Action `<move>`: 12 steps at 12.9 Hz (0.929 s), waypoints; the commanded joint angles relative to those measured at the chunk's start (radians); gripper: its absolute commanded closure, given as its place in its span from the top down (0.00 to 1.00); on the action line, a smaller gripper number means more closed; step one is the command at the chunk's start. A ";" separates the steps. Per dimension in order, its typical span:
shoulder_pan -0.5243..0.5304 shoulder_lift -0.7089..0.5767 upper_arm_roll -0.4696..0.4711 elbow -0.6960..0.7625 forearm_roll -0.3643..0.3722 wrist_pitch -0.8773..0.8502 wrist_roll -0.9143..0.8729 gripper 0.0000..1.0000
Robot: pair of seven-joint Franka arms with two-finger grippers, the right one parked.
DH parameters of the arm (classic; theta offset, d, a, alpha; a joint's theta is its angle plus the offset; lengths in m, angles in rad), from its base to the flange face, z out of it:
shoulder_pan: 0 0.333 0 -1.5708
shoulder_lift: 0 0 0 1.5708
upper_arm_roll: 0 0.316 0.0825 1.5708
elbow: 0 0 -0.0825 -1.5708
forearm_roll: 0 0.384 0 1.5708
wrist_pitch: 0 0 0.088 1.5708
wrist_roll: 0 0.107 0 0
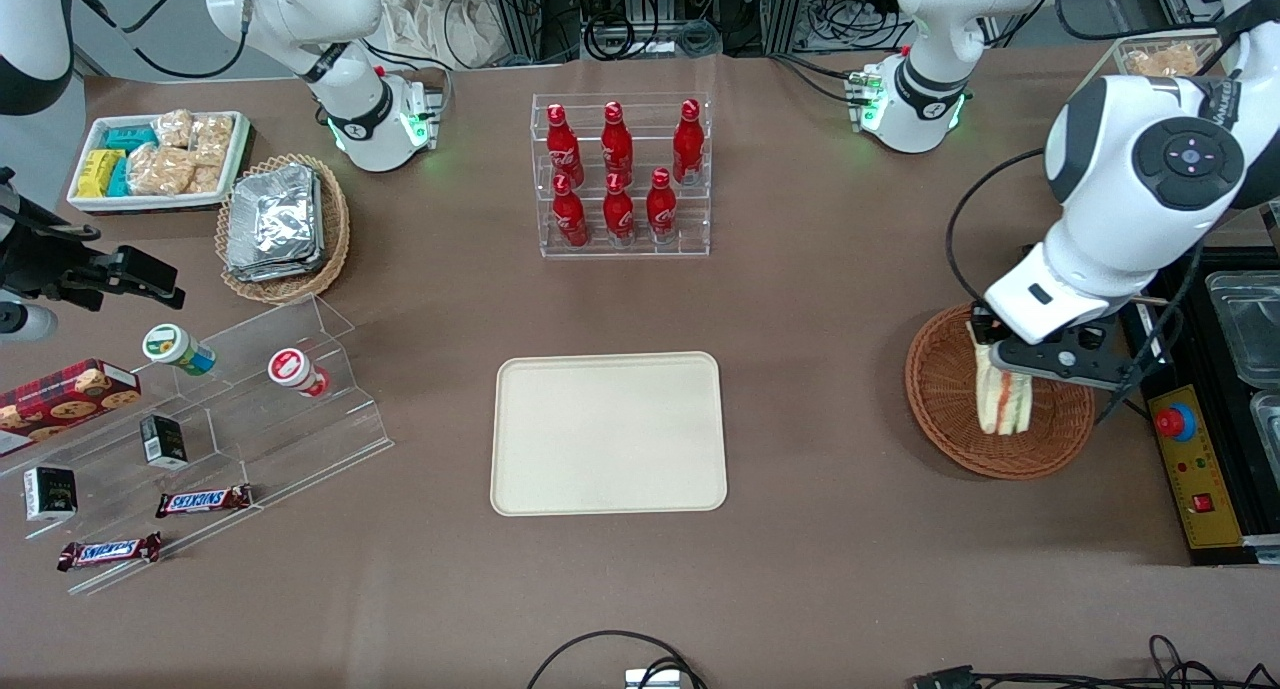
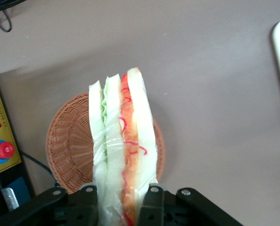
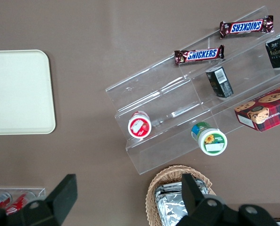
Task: Place sandwich from basket to tray
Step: 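Carry the sandwich with the left gripper over to the cream tray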
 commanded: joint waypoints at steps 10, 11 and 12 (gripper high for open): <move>-0.281 0.369 -0.088 0.415 0.119 -0.087 -0.494 0.21; -0.302 0.405 -0.090 0.441 0.126 -0.082 -0.520 0.21; -0.321 0.439 -0.090 0.463 0.125 -0.072 -0.546 0.21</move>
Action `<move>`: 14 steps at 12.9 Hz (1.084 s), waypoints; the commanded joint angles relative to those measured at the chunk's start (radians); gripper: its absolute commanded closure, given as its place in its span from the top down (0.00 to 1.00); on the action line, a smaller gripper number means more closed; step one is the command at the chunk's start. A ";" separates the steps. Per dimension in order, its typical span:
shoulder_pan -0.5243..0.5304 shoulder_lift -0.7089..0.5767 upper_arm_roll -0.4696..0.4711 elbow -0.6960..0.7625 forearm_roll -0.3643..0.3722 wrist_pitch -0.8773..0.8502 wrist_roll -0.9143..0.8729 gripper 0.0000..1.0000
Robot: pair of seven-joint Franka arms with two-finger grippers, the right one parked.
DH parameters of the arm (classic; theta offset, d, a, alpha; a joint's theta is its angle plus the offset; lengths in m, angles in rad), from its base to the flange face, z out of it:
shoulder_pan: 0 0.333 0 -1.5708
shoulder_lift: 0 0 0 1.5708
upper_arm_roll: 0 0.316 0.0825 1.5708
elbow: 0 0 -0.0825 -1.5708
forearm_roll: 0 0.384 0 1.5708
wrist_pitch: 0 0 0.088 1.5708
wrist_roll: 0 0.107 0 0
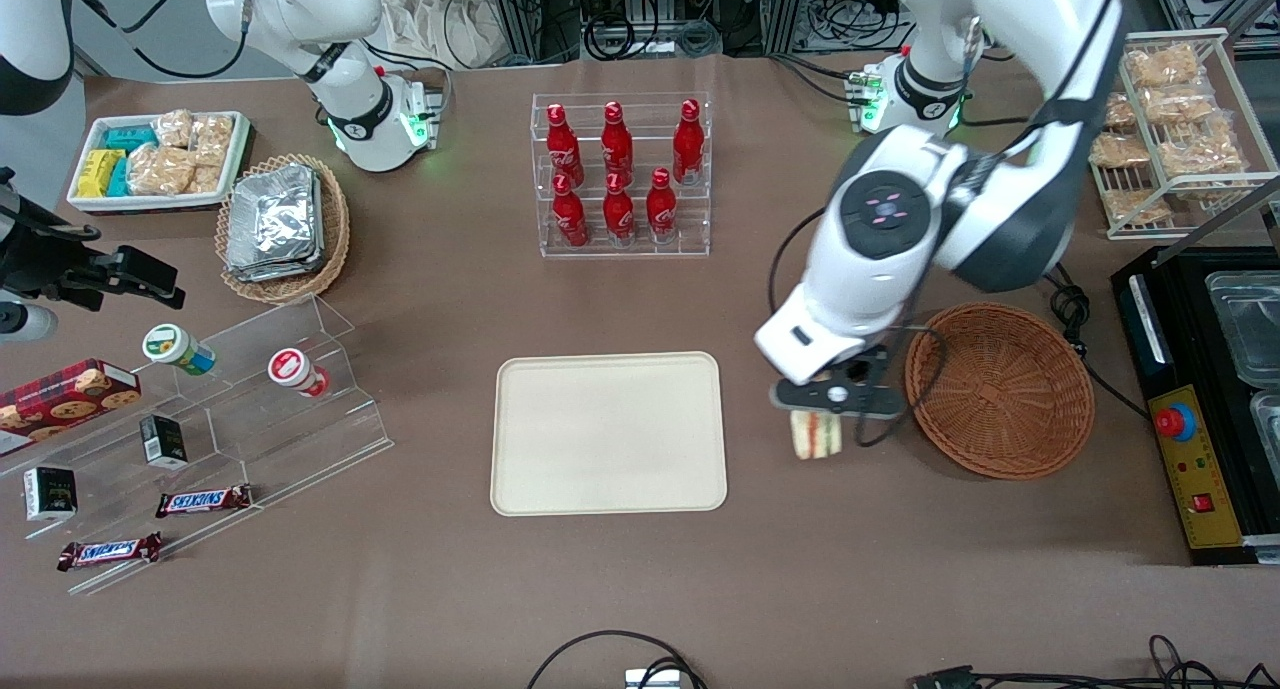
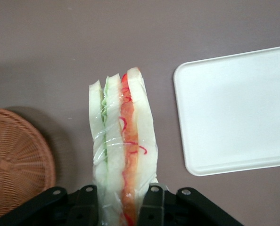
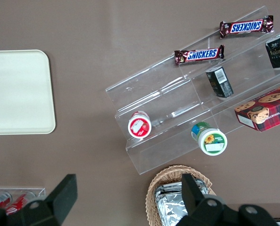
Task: Place sandwich from basket to tray
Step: 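Carry the sandwich with the left gripper over to the cream tray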
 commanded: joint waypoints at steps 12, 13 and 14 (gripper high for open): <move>-0.169 0.346 0.008 0.151 0.031 0.214 -0.144 0.21; -0.175 0.368 0.008 0.153 0.047 0.237 -0.146 0.21; -0.180 0.386 0.008 0.153 0.070 0.258 -0.155 0.21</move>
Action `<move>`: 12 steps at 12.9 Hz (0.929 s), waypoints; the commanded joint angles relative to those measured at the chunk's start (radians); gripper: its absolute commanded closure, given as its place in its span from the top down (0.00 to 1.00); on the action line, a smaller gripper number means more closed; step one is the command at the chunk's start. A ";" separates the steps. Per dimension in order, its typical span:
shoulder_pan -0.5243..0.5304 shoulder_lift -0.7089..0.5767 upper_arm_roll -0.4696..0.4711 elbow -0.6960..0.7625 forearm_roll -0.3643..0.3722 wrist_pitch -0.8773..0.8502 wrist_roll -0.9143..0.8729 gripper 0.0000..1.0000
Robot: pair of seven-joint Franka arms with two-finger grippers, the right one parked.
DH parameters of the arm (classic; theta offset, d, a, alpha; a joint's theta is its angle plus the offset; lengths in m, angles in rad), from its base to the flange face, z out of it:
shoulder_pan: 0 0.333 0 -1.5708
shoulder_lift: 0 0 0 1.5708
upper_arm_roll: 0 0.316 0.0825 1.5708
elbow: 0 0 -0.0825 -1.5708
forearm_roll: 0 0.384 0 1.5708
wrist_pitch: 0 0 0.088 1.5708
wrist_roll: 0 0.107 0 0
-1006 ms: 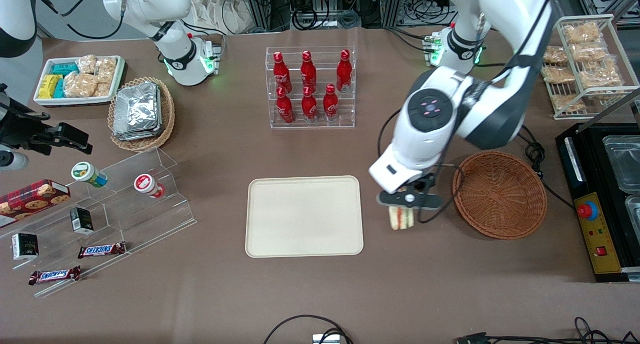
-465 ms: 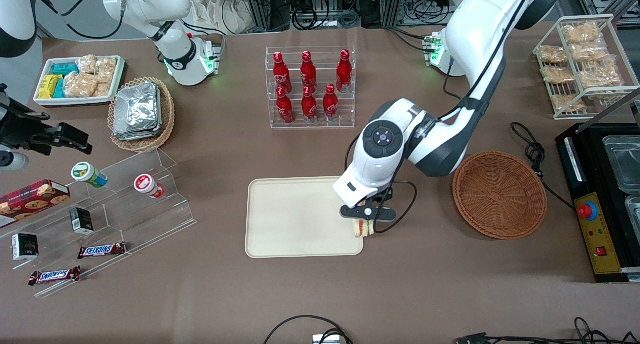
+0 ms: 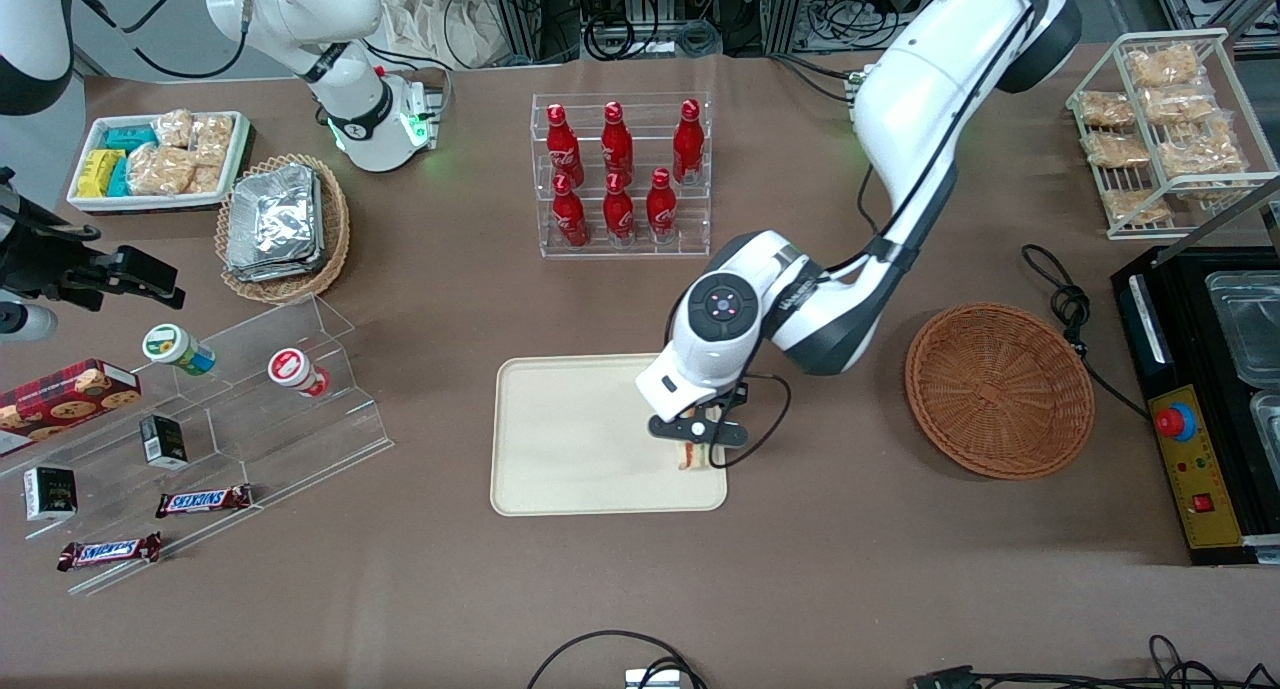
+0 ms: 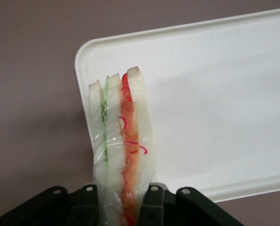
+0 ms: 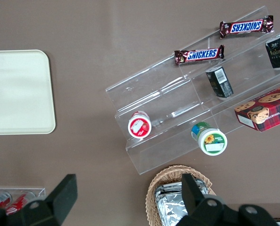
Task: Place sandwich from basket to tray
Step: 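Carry the sandwich with the left gripper over to the cream tray, then lower the sandwich onto the tray and open the left gripper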
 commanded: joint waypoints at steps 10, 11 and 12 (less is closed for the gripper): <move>-0.047 0.123 0.008 0.048 0.095 0.075 -0.096 0.40; -0.047 0.129 0.008 0.044 0.118 0.089 -0.111 0.42; -0.049 0.135 0.008 0.044 0.136 0.089 -0.131 0.44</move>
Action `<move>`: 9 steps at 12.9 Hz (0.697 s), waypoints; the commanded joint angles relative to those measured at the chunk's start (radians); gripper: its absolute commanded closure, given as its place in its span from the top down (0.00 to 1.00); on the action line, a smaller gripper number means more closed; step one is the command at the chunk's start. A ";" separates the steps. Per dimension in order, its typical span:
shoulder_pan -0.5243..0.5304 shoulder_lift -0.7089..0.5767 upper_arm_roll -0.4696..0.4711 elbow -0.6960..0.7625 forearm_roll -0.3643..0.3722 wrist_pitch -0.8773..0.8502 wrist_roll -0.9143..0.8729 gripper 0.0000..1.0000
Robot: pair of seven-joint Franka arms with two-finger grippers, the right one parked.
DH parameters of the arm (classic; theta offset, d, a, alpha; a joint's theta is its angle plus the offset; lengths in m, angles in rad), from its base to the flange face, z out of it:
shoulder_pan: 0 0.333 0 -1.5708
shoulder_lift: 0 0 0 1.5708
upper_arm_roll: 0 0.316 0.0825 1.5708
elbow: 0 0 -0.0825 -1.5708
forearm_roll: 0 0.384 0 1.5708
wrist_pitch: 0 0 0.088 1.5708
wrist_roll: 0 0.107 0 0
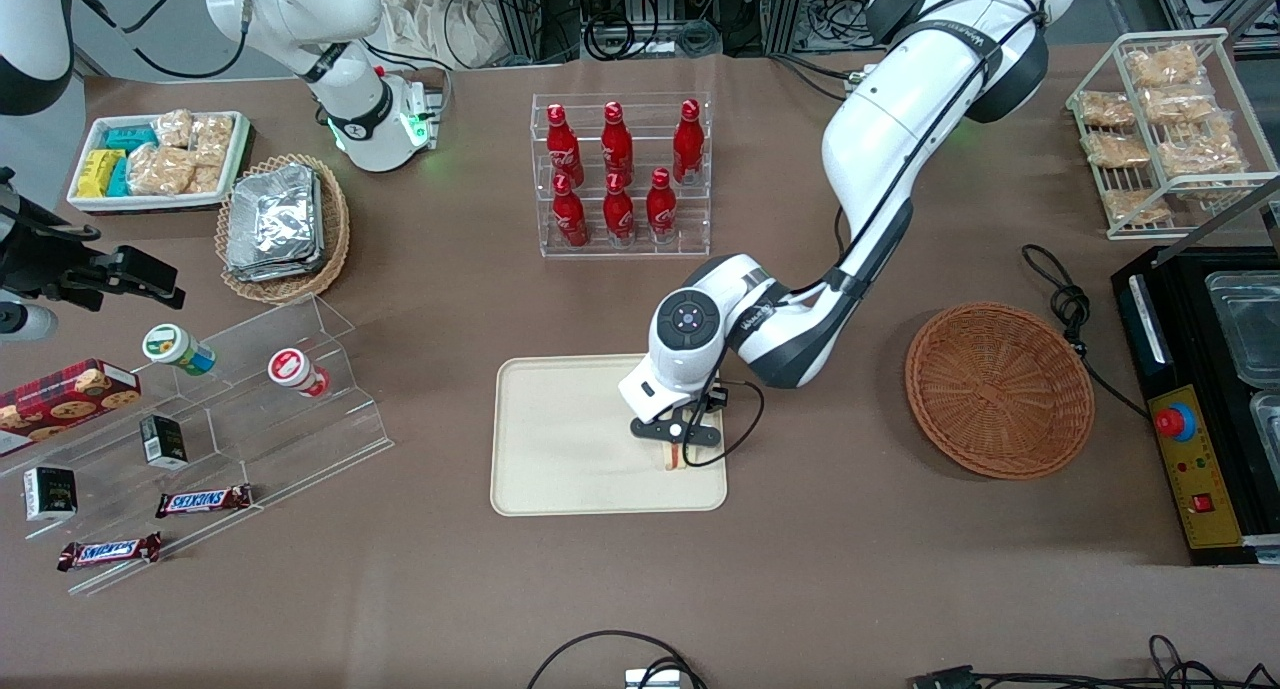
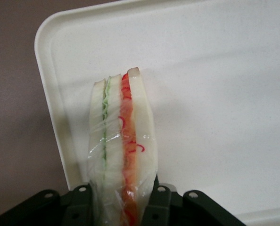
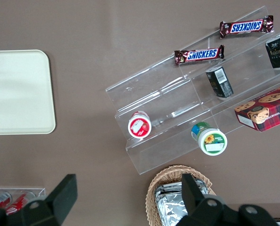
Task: Place sandwich from basket to tray
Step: 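Lower the sandwich onto the tray and open the left gripper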
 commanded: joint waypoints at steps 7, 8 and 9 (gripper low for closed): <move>-0.023 0.024 0.008 0.042 0.054 0.025 -0.199 1.00; -0.020 0.013 0.008 0.044 0.054 0.025 -0.215 1.00; -0.014 -0.004 0.008 0.045 0.054 0.022 -0.220 1.00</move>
